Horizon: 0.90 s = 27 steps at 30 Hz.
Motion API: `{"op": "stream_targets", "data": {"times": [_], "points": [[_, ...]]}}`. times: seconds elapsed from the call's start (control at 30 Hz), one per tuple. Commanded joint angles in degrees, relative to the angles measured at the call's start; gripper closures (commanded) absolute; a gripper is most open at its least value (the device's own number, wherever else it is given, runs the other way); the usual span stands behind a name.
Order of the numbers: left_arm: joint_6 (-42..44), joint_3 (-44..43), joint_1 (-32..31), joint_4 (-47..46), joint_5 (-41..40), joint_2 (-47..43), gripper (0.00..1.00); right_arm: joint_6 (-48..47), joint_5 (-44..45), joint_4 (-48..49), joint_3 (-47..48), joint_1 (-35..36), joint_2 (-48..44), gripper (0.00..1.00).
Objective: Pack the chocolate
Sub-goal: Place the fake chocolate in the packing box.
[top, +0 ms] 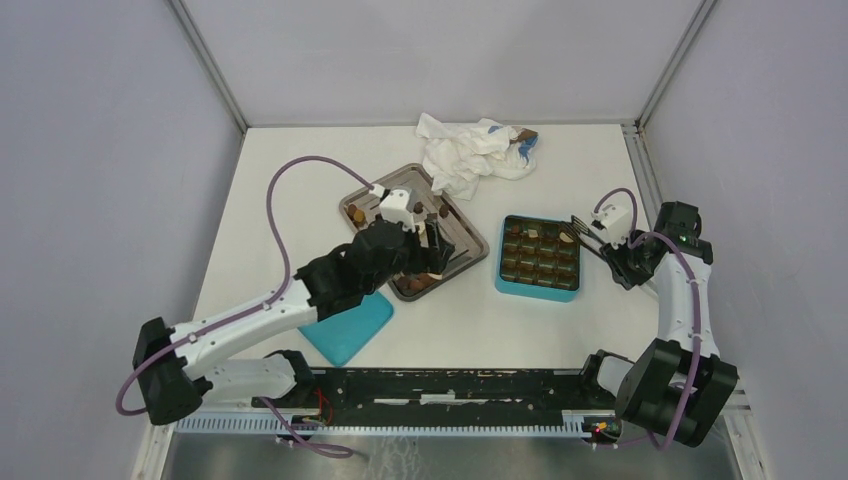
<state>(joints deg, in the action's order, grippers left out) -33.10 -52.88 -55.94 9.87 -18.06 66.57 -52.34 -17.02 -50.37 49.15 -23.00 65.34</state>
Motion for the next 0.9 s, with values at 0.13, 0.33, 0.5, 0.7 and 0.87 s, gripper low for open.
{"op": "stream_targets", "data": {"times": [0.13, 0.33, 0.5, 0.7, 0.87], "points": [[0.7, 4.8, 0.4, 7.3, -4.0, -11.3, 0.13, 0.1, -5.7, -0.9, 4.2, -0.2, -2.0, 0.60], [7.1, 5.9, 4.0, 6.8, -6.4, -14.9, 0.00, -5.7, -24.2, -8.8, 9.6, 0.4, -1.6, 0.61], [12.4, -2.7, 20.2, 11.7, 13.1, -12.8, 0.00, -3.1, -30.3, -7.9, 12.4, 8.4, -1.1, 0.61], [20.8, -4.6, 25.5, 13.4, 15.2, -15.4, 0.00, 3.5, -29.6, 0.0, 13.2, 20.8, -1.1, 0.61], [23.2, 4.3, 25.5, 12.6, 5.2, -22.0, 0.00, 7.6, -22.1, 4.2, 13.4, 33.2, 1.5, 0.61]]}}
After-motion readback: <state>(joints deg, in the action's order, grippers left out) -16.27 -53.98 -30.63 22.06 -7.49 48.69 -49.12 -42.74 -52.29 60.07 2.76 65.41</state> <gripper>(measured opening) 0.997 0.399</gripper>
